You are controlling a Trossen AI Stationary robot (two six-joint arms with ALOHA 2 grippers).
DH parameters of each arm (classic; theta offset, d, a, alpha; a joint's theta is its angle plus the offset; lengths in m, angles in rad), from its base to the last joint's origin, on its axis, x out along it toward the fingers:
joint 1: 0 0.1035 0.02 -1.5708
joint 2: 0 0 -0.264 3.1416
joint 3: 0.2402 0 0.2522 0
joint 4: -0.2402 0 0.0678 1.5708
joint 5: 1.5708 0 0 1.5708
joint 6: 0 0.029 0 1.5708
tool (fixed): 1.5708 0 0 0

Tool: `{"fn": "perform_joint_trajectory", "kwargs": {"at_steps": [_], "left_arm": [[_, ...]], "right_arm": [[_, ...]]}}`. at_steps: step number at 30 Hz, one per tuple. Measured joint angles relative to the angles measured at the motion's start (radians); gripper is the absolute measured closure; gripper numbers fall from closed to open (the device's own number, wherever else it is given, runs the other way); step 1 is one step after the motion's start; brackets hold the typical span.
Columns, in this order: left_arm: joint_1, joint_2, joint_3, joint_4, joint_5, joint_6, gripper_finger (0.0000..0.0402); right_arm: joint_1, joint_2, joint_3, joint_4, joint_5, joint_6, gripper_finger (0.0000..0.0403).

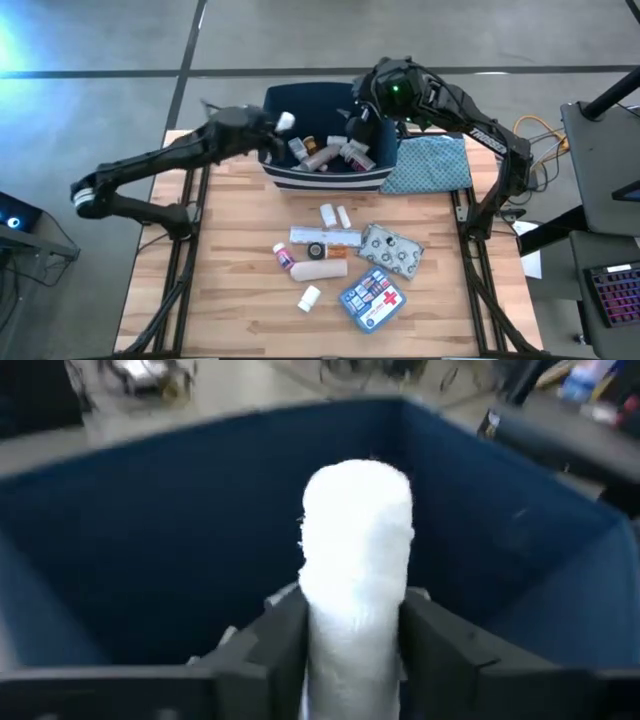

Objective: Pick & place medical supplies in basket/bin
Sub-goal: Put the white bandage into the blue bin, then put the pink medicine bottle into the blue bin

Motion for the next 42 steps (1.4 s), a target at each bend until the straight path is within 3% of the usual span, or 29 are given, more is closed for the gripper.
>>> {"fn": "perform_joint_trajectory", "kwargs": {"at_steps": [4,8,12,14,16,19,22,26,32,42], "left_arm": [[0.018,0.055,0.135,-0.187,0.004,0.05,0.0205],[-0.016,0.053,0.342,-0.532,0.004,0.134,0.0155],[-0.139,0.039,0.474,-0.924,0.046,0.268,0.0141],[-0.214,0.034,0.49,-1.113,0.078,0.281,0.0142],[-0.289,0.032,0.469,-1.202,0.135,0.261,0.0146],[-0.438,0.036,0.388,-1.142,0.166,0.253,0.0153],[-0.584,0.053,0.262,-0.984,0.142,0.385,0.0159],[-0.694,0.1,0.065,-0.748,0.121,0.435,0.016],[-0.721,0.215,-0.103,-0.438,0.117,0.479,0.016],[-0.719,0.479,-0.102,-0.381,0.117,0.566,0.016]], "right_arm": [[-0.001,0.0,0.0,-0.011,0.075,0.055,0.0023],[-0.001,-0.005,0.0,-0.052,0.091,0.067,0.0023],[-0.001,-0.006,0.0,-0.062,0.086,-0.012,0.0023],[-0.001,-0.004,0.0,-0.063,0.086,-0.058,0.0023],[-0.001,-0.001,0.0,-0.064,0.084,-0.091,0.0023],[-0.001,0.003,-0.002,-0.064,0.082,-0.12,0.0023],[-0.001,0.003,-0.006,-0.065,0.082,-0.134,0.0023],[-0.001,0.004,-0.006,-0.099,0.082,-0.139,0.0023],[-0.001,0.004,-0.008,-0.185,0.08,-0.139,0.0023],[-0.001,0.003,-0.01,-0.221,0.075,-0.139,0.0023]]}}
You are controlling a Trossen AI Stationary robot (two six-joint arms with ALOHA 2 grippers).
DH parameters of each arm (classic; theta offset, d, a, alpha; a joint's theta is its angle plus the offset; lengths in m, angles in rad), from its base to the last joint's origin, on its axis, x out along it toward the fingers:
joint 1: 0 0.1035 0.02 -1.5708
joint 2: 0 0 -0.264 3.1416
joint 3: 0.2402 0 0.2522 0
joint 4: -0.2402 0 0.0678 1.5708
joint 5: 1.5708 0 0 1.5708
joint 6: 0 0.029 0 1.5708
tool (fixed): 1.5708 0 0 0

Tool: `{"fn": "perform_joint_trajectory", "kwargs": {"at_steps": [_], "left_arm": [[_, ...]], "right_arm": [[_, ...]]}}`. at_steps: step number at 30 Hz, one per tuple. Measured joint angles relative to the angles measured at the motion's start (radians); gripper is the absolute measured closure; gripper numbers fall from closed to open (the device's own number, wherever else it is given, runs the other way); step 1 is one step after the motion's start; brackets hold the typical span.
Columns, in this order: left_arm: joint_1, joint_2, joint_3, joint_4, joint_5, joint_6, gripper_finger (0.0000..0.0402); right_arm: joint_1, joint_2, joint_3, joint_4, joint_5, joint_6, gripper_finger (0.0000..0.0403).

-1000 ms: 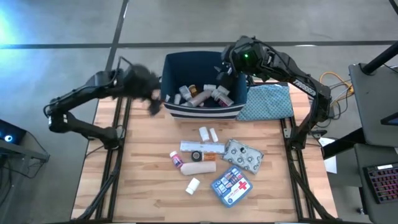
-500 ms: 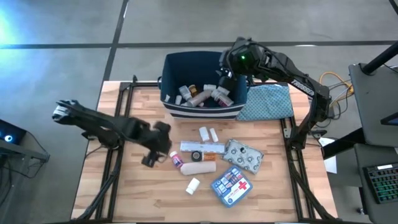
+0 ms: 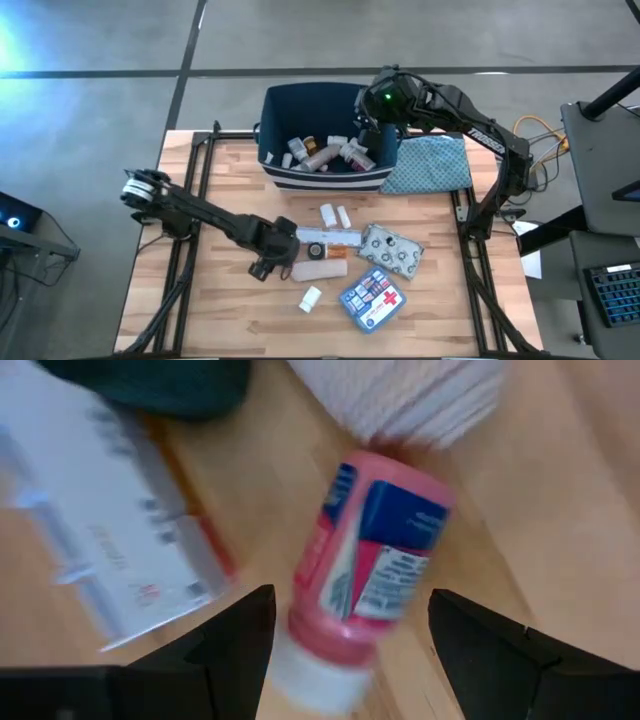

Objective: Pick & place medical supplies in basket/bin
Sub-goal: Put the pink medicine bottle into the blue bin

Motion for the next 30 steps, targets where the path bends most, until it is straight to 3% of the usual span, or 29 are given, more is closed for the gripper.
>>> {"fn": "perform_joint_trajectory", "kwargs": {"at_steps": [7,14,19,23,26,30], "left_arm": [[0.001,0.086,0.015,-0.001,-0.002,-0.06,0.0169],[0.001,0.047,0.011,-0.034,0.016,-0.177,0.0255],[0.001,-0.059,0.02,-0.204,0.024,-0.373,0.0255],[0.001,-0.23,0.129,-0.306,0.024,-0.599,0.0255],[0.008,-0.364,0.241,-0.297,-0.183,-0.73,0.0255],[0.09,-0.474,0.335,-0.157,-0.671,-0.71,0.0255]], "right_arm": [[0.0,0.0,0.0,0.0,-0.001,0.0,0.0023],[0.0,0.0,0.0,0.009,-0.004,0.0,0.0023],[-0.003,-0.005,0.0,0.032,-0.029,-0.009,0.0023],[-0.009,-0.019,0.0,0.074,-0.03,-0.03,0.0023],[-0.019,-0.029,0.0,0.102,-0.029,-0.035,0.0023],[-0.028,-0.037,0.0,0.146,-0.03,-0.041,0.0023]]}}
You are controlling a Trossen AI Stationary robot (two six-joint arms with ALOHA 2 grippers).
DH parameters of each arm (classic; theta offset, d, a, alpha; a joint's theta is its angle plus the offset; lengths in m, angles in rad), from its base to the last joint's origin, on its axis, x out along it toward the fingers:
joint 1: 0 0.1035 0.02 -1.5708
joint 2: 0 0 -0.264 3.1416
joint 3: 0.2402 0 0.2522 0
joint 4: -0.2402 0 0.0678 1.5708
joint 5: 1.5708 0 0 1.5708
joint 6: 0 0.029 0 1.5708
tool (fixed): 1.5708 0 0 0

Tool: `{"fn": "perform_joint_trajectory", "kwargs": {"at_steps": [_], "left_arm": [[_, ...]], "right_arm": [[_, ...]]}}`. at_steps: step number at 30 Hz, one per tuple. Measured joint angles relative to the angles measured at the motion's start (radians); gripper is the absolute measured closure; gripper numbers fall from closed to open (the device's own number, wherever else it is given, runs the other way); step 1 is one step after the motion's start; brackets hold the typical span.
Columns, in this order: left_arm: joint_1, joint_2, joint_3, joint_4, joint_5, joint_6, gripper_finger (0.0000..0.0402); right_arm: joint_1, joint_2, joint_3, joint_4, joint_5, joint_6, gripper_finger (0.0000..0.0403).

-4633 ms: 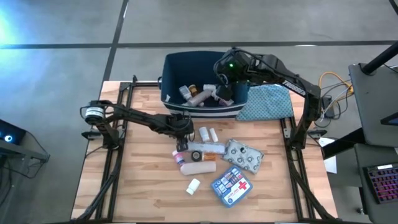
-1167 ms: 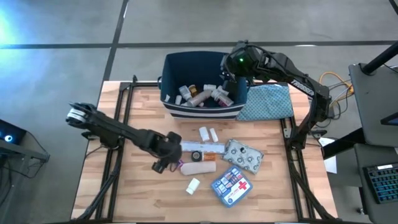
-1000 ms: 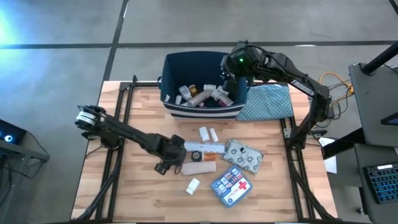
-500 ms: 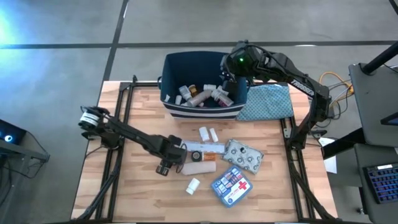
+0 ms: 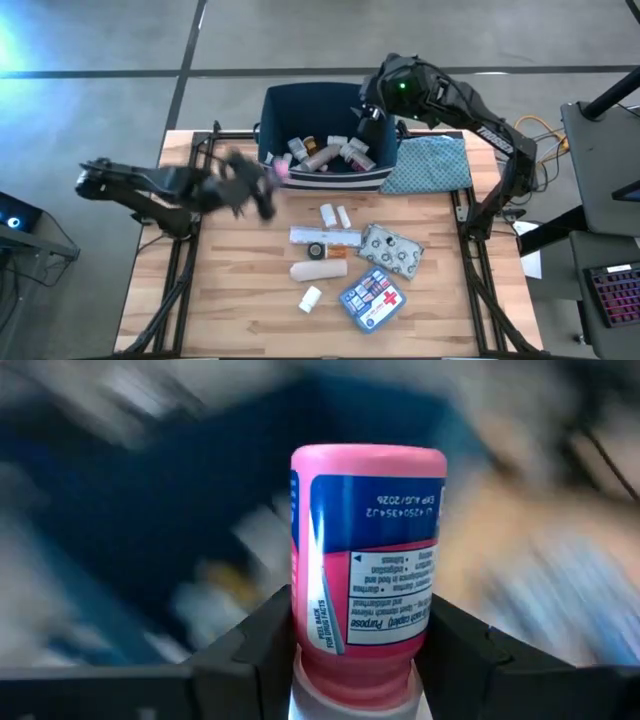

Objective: Pick & place medical supplies in basket/bin
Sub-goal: Put the pink medicine bottle into the blue bin, then put the white rolled gauze into the blue bin

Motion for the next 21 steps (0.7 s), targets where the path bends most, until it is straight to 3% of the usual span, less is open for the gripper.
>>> {"fn": "perform_joint_trajectory", "kwargs": {"at_steps": [1,3,6,10,15,21], "left_arm": [[0.05,-0.017,0.005,0.076,-0.063,0.06,0.0253],[0.188,-0.025,0.0,0.225,-0.059,0.224,0.0245],[0.411,0.007,-0.026,0.402,0.049,0.367,0.0229],[0.59,0.09,-0.018,0.446,0.227,0.359,0.0184],[0.57,0.145,0.094,0.232,0.377,0.292,0.0125],[0.335,0.141,0.303,-0.224,0.377,0.247,0.0115]], "right_arm": [[-0.003,-0.001,0.0,0.012,0.0,-0.002,0.0023],[-0.009,-0.001,0.0,0.031,0.0,-0.004,0.0023],[-0.015,-0.001,0.0,0.049,0.0,-0.004,0.0023],[-0.015,-0.002,0.0,0.031,0.004,0.019,0.0023],[-0.02,-0.014,0.0,-0.041,0.011,0.042,0.0023],[-0.045,-0.023,-0.001,-0.12,0.013,0.064,0.0023]]}}
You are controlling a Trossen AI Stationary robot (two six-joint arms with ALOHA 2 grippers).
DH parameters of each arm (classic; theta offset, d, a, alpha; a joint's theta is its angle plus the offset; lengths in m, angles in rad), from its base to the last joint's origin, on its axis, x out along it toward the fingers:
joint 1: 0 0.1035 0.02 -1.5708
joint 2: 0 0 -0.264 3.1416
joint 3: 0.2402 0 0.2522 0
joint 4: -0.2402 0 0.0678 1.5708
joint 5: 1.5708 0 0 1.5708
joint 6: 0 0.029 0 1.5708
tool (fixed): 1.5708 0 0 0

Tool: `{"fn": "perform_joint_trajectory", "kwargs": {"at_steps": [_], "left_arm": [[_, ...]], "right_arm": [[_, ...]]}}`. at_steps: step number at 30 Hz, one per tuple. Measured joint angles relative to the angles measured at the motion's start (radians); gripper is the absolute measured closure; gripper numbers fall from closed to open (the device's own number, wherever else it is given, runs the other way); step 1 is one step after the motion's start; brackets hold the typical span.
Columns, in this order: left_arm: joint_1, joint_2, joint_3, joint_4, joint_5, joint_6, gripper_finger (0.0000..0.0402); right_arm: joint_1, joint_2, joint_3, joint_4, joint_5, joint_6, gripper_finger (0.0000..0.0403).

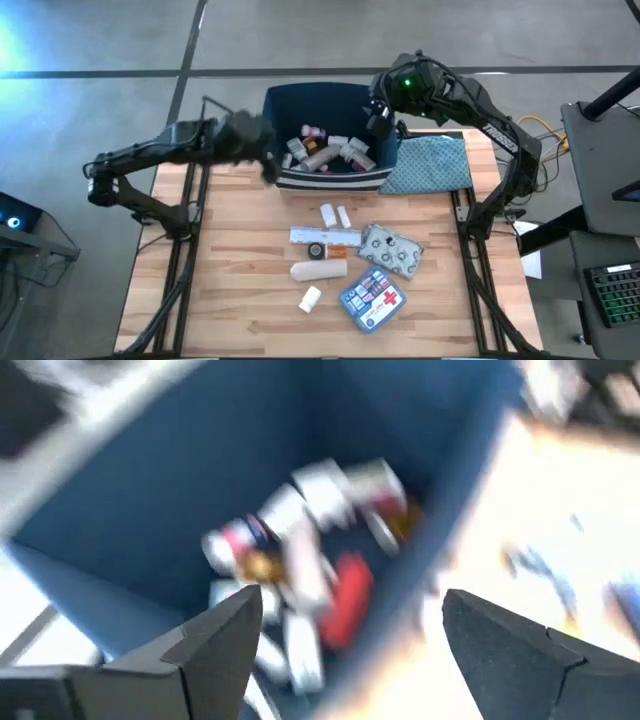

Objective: Pick & place medical supplies in basket/bin
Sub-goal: Put the white rolled gauze into the blue bin

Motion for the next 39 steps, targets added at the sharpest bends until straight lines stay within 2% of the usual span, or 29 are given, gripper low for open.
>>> {"fn": "perform_joint_trajectory", "kwargs": {"at_steps": [3,5,8,14,19,26,33,36,39], "left_arm": [[-0.167,0.001,0.006,-0.194,0.008,-0.024,0.0125],[-0.277,0.002,-0.038,-0.222,0.052,-0.088,0.0132],[-0.372,0.006,-0.145,-0.113,0.163,-0.266,0.0141],[-0.466,0.039,-0.378,0.254,0.212,-0.675,0.0151],[-0.569,0.142,-0.424,0.31,0.246,-0.924,0.0159],[-0.67,0.398,-0.241,0.288,0.248,-0.98,0.0183],[-0.678,0.689,0.036,0.088,0.252,-1.003,0.0185],[-0.684,0.756,0.097,0.062,0.257,-1.009,0.0185],[-0.689,0.761,0.108,0.034,0.258,-1.053,0.0185]], "right_arm": [[-0.016,-0.002,-0.003,-0.003,0.0,0.0,0.0023],[-0.026,-0.002,-0.005,0.005,-0.001,-0.004,0.0023],[-0.038,0.005,-0.005,0.019,-0.003,-0.012,0.0023],[-0.049,0.008,-0.024,0.034,-0.006,-0.011,0.0023],[-0.049,0.008,-0.034,0.027,-0.01,0.0,0.0023],[-0.056,0.008,-0.037,0.025,-0.009,0.018,0.0023],[-0.066,0.0,-0.038,0.005,-0.002,0.03,0.0023],[-0.077,-0.016,-0.038,-0.014,-0.003,0.03,0.0023],[-0.087,-0.044,-0.041,-0.034,-0.003,0.048,0.0023]]}}
